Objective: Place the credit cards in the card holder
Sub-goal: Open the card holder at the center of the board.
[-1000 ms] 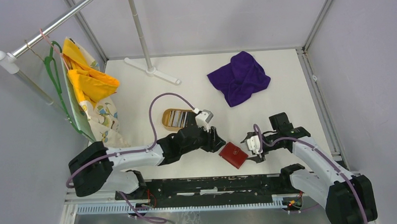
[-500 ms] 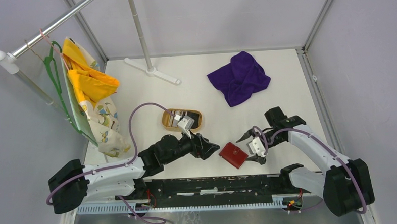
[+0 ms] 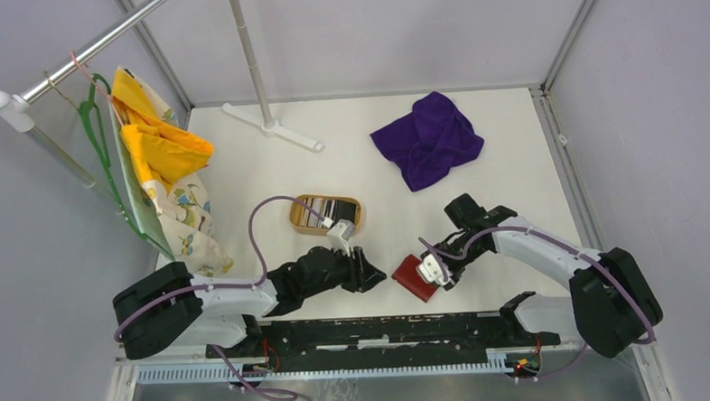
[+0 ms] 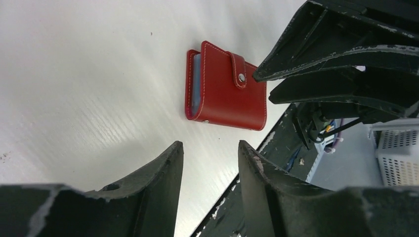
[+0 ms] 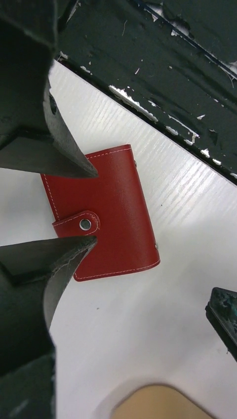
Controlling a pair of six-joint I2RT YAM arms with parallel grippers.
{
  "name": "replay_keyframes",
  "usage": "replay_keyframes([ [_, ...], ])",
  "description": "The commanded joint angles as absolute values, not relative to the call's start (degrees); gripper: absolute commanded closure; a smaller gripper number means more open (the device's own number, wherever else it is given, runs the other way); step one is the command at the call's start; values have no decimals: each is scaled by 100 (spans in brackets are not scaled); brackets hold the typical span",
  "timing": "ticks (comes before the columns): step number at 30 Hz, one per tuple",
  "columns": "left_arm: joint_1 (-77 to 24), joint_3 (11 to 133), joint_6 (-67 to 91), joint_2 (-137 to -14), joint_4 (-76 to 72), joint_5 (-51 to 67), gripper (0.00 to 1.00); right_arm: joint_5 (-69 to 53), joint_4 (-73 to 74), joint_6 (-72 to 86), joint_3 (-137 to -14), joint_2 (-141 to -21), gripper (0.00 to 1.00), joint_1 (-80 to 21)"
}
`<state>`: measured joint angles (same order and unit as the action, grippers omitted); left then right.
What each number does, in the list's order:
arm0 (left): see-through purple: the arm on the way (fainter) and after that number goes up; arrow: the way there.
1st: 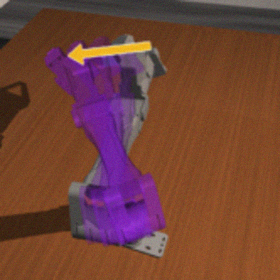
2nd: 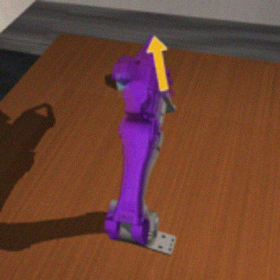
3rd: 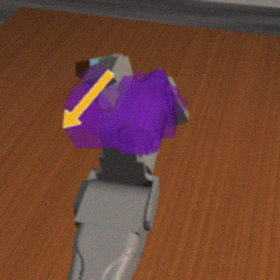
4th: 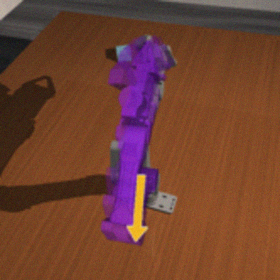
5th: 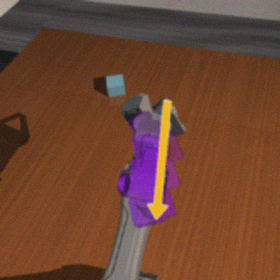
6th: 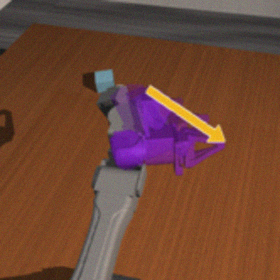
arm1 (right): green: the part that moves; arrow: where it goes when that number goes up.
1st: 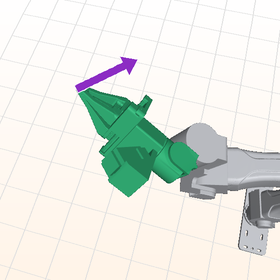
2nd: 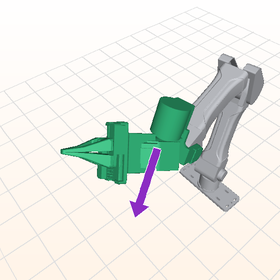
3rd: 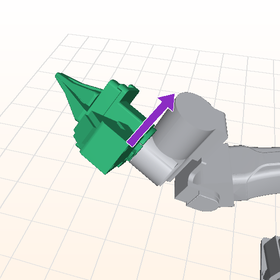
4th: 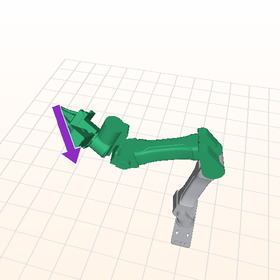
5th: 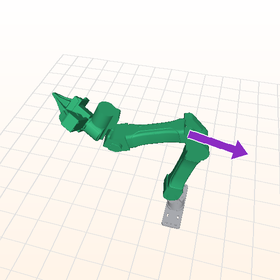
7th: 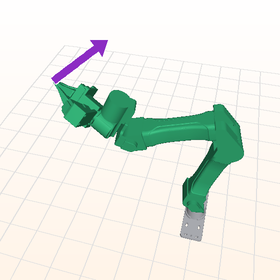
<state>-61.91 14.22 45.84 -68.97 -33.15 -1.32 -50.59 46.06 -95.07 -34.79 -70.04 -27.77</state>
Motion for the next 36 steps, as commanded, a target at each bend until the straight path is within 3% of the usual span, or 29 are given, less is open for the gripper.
replay_keyframes([
  [1,-6224,1870,4808,-7340,-3598,-108,49,-4554,4159,-8878,-3834,-7338,50,-3054],
  [21,-6457,2480,4579,-8121,-2777,-588,54,-3057,3702,-7871,-3811,-8204,60,-3418],
  [28,-6539,2598,4562,-8309,-2777,-637,55,-2905,3625,-7761,-3658,-8299,73,-3478],
  [36,-6647,2594,4507,-8207,-2786,-765,56,-2828,3348,-7483,-3481,-7991,96,-3479],
])
